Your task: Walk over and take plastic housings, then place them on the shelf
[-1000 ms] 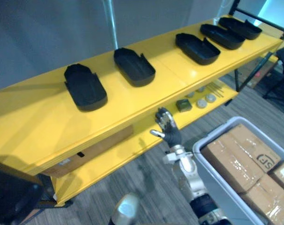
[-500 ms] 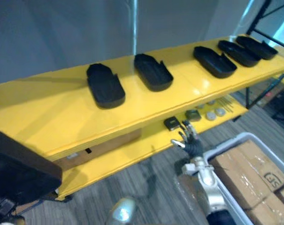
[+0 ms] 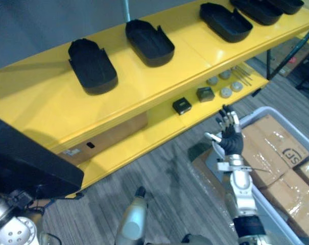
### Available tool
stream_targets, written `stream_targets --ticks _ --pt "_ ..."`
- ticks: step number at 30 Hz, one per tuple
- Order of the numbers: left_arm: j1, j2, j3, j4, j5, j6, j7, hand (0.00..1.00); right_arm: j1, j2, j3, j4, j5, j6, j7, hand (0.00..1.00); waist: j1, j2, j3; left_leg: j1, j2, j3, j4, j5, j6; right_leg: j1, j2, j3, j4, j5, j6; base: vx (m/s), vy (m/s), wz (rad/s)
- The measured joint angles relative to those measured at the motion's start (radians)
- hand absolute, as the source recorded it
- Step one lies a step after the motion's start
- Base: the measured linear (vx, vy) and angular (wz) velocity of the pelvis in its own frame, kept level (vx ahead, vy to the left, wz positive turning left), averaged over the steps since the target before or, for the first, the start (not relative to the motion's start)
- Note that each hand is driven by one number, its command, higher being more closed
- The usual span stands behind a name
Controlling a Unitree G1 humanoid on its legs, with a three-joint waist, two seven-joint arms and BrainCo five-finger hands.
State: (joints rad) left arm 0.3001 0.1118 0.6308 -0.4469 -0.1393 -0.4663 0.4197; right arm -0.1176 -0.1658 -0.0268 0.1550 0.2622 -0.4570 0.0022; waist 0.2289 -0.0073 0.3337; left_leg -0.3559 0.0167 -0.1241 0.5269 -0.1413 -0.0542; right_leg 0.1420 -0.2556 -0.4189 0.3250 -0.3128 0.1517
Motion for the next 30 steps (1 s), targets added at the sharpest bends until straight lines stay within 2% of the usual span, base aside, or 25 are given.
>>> stream_targets --ticks 1,2,3,4,5,6,7,9,10,11,12,14,15,16,17,18,19,20,21,22,23,25,27,28,30 --pt "0.005 0.0 0.006 -0.003 0.0 -0.001 -0.004 1.0 0.018 0.013 -0.015 -0.01 0.001 -0.001 -0.002 0.0 0.005 -0.017 -0.001 -0.019 -0.007 0.022 0.066 -0.033 0.042 0.018 -0.008 -0.016 -0.003 -0.01 -0.011 0.17 0.125 0.37" --pt "0.017 -0.002 0.014 -0.004 0.0 -0.009 -0.016 1.0 0.064 0.028 -0.035 -0.043 0.004 -0.009 -0.011 0.0 -0.001 -0.015 -0.01 -0.023 -0.016 0.058 0.122 -0.098 0.088 0.044 -0.004 -0.03 0.042 -0.012 -0.043 0.26 0.183 0.61" --pt "0.035 -0.002 0.024 -0.002 0.0 -0.018 -0.034 1.0 0.099 0.031 -0.036 -0.063 0.003 -0.027 -0.034 0.0 0.003 -0.015 -0.012 -0.032 -0.031 0.04 0.17 -0.146 0.056 -0.022 -0.041 0.019 0.238 0.005 -0.09 0.27 0.179 0.64" --pt "0.039 0.0 0.026 -0.002 -0.001 -0.018 -0.041 1.0 0.109 0.035 -0.037 -0.061 0.002 -0.028 -0.045 0.0 0.001 -0.023 -0.014 -0.03 -0.045 0.026 0.182 -0.161 0.065 -0.07 -0.056 0.058 0.333 0.035 -0.121 0.26 0.231 0.71" --pt "0.046 0.006 0.029 -0.004 0.0 -0.018 -0.055 1.0 0.113 0.048 -0.041 -0.056 -0.001 -0.028 -0.059 0.0 -0.005 -0.04 -0.023 -0.017 -0.063 0.008 0.18 -0.181 0.077 -0.146 -0.082 0.119 0.479 0.142 -0.137 0.3 0.199 0.63" --pt "0.043 0.01 0.033 -0.005 -0.002 -0.018 -0.067 1.0 0.098 0.048 -0.05 -0.055 -0.008 -0.029 -0.068 0.0 -0.007 -0.032 -0.019 0.015 -0.07 -0.012 0.177 -0.194 0.102 -0.184 -0.074 0.155 0.557 0.086 -0.096 0.32 0.155 0.54" --pt "0.038 0.01 0.036 -0.005 -0.002 -0.018 -0.072 1.0 0.084 0.048 -0.056 -0.054 -0.016 -0.029 -0.07 0.0 -0.008 -0.032 -0.019 0.038 -0.07 -0.019 0.171 -0.199 0.108 -0.197 -0.068 0.161 0.559 0.051 -0.088 0.38 0.108 0.35" --pt "0.016 0.024 0.045 -0.005 -0.009 -0.017 -0.086 1.0 0.028 0.035 -0.1 -0.055 -0.049 -0.03 -0.075 0.0 -0.015 -0.016 -0.02 0.126 -0.07 -0.051 0.119 -0.202 0.103 -0.254 0.001 0.186 0.416 -0.01 -0.068 0.38 0.075 0.38" --pt "0.001 0.034 0.045 -0.005 -0.01 -0.016 -0.089 1.0 0.016 0.023 -0.116 -0.056 -0.05 -0.03 -0.079 0.0 -0.019 -0.012 -0.02 0.143 -0.07 -0.063 0.104 -0.203 0.102 -0.275 0.024 0.203 0.364 -0.01 -0.067 0.31 0.035 0.68" --pt "-0.031 0.056 0.045 -0.005 -0.01 -0.015 -0.094 1.0 -0.003 -0.01 -0.15 -0.063 -0.053 -0.029 -0.092 0.0 -0.03 0.002 -0.023 0.166 -0.072 -0.1 0.088 -0.205 0.097 -0.32 0.068 0.258 0.27 -0.004 -0.058 0.37 0.004 0.95" --pt "-0.064 0.075 0.044 -0.005 -0.011 -0.014 -0.099 1.0 -0.012 -0.048 -0.193 -0.077 -0.059 -0.028 -0.109 0.0 -0.043 0.007 -0.03 0.184 -0.083 -0.149 0.079 -0.212 0.085 -0.352 0.096 0.322 0.181 0.015 -0.031 0.31 -0.025 1.13" --pt "-0.106 0.093 0.033 -0.004 -0.015 -0.011 -0.115 1.0 -0.014 -0.094 -0.259 -0.113 -0.08 -0.019 -0.163 0.0 -0.073 0.016 -0.041 0.206 -0.107 -0.241 0.073 -0.223 0.066 -0.383 0.11 0.418 0.091 0.054 -0.022 0.33 -0.114 1.38" --pt "-0.115 0.098 0.019 -0.005 -0.019 -0.011 -0.119 1.0 -0.013 -0.104 -0.278 -0.129 -0.08 -0.016 -0.179 0.0 -0.078 0.017 -0.042 0.22 -0.114 -0.27 0.072 -0.23 0.055 -0.386 0.112 0.445 0.082 0.064 -0.029 0.37 -0.236 1.59" --pt "-0.126 0.111 -0.008 -0.007 -0.021 -0.01 -0.125 1.0 -0.012 -0.113 -0.315 -0.171 -0.079 -0.008 -0.207 0.0 -0.08 0.014 -0.044 0.246 -0.122 -0.307 0.072 -0.245 0.029 -0.387 0.11 0.48 0.09 0.077 -0.023 0.38 -0.32 1.48" --pt "-0.124 0.123 -0.027 -0.027 -0.022 0.0 -0.143 1.0 -0.01 -0.113 -0.34 -0.229 -0.08 0.001 -0.241 0.0 -0.08 -0.008 -0.064 0.254 -0.124 -0.307 0.071 -0.261 0.001 -0.388 0.096 0.48 0.111 0.092 -0.026 0.44 -0.436 1.72" --pt "-0.105 0.123 -0.04 -0.069 -0.022 0.014 -0.161 1.0 -0.007 -0.113 -0.358 -0.296 -0.08 0.001 -0.265 0.0 -0.079 -0.035 -0.089 0.245 -0.117 -0.256 0.071 -0.278 -0.015 -0.383 0.077 0.466 0.123 0.124 -0.032 0.41 -0.482 1.58" --pt "-0.083 0.096 -0.066 -0.105 -0.034 0.011 -0.177 1.0 -0.016 -0.131 -0.364 -0.347 -0.084 -0.002 -0.293 0.0 -0.077 -0.045 -0.106 0.233 -0.078 -0.191 0.097 -0.304 -0.033 -0.378 0.075 0.433 0.15 0.142 0.024 0.32 -0.478 1.19" --pt "-0.069 0.072 -0.089 -0.119 -0.045 0.013 -0.186 1.0 -0.025 -0.145 -0.364 -0.356 -0.085 -0.002 -0.306 0.0 -0.076 -0.016 -0.112 0.221 -0.036 -0.159 0.112 -0.309 -0.041 -0.366 0.099 0.405 0.153 0.136 0.01 0.18 -0.312 0.75" --pt "-0.054 0.064 -0.109 -0.13 -0.051 0.015 -0.189 1.0 -0.028 -0.151 -0.363 -0.359 -0.087 -0.002 -0.318 0.0 -0.074 0.002 -0.119 0.207 0.003 -0.109 0.112 -0.308 -0.041 -0.363 0.112 0.383 0.147 0.131 -0.001 0.14 -0.308 0.55" --pt "-0.059 0.065 -0.137 -0.132 -0.05 0.015 -0.186 1.0 -0.049 -0.157 -0.368 -0.358 -0.113 -0.002 -0.367 0.0 -0.079 0.029 -0.12 0.183 0.061 -0.024 0.083 -0.291 -0.055 -0.369 0.125 0.35 0.144 0.131 -0.012 0.09 -0.218 0.54" --pt "-0.089 0.067 -0.162 -0.123 -0.045 0.018 -0.18 1.0 -0.059 -0.153 -0.383 -0.35 -0.166 -0.002 -0.432 0.0 -0.08 0.045 -0.115 0.179 0.081 0.014 0.021 -0.255 -0.063 -0.383 0.123 0.335 0.136 0.139 -0.025 0.11 -0.297 0.44" --pt "-0.114 0.067 -0.184 -0.108 -0.045 0.019 -0.164 1.0 -0.045 -0.152 -0.389 -0.338 -0.217 0.0 -0.497 0.0 -0.088 0.053 -0.116 0.19 0.081 0.028 -0.044 -0.219 -0.072 -0.385 0.119 0.332 0.114 0.15 -0.036 0.05 -0.15 0.14" --pt "-0.154 0.068 -0.18 -0.069 -0.018 0.021 -0.101 1.0 -0.006 -0.148 -0.453 -0.335 -0.294 0.001 -0.631 0.0 -0.134 0.072 -0.104 0.236 0.084 0.055 -0.114 -0.189 -0.072 -0.353 0.117 0.332 0.075 0.16 -0.044 0.06 -0.06 -0.04" --pt "-0.154 0.068 -0.18 -0.057 -0.009 0.023 -0.088 1.0 0.007 -0.147 -0.477 -0.335 -0.31 0.001 -0.665 0.0 -0.143 0.072 -0.102 0.241 0.085 0.063 -0.122 -0.188 -0.07 -0.343 0.117 0.333 0.068 0.161 -0.044 0.06 0.005 -0.15" --pt "-0.157 0.072 -0.169 -0.028 -0.006 0.041 -0.054 1.0 0.066 -0.138 -0.598 -0.335 -0.332 0.0 -0.788 0.0 -0.175 0.067 -0.097 0.28 0.087 0.104 -0.144 -0.186 -0.068 -0.311 0.115 0.341 0.044 0.166 -0.043 0.05 0.042 -0.18"
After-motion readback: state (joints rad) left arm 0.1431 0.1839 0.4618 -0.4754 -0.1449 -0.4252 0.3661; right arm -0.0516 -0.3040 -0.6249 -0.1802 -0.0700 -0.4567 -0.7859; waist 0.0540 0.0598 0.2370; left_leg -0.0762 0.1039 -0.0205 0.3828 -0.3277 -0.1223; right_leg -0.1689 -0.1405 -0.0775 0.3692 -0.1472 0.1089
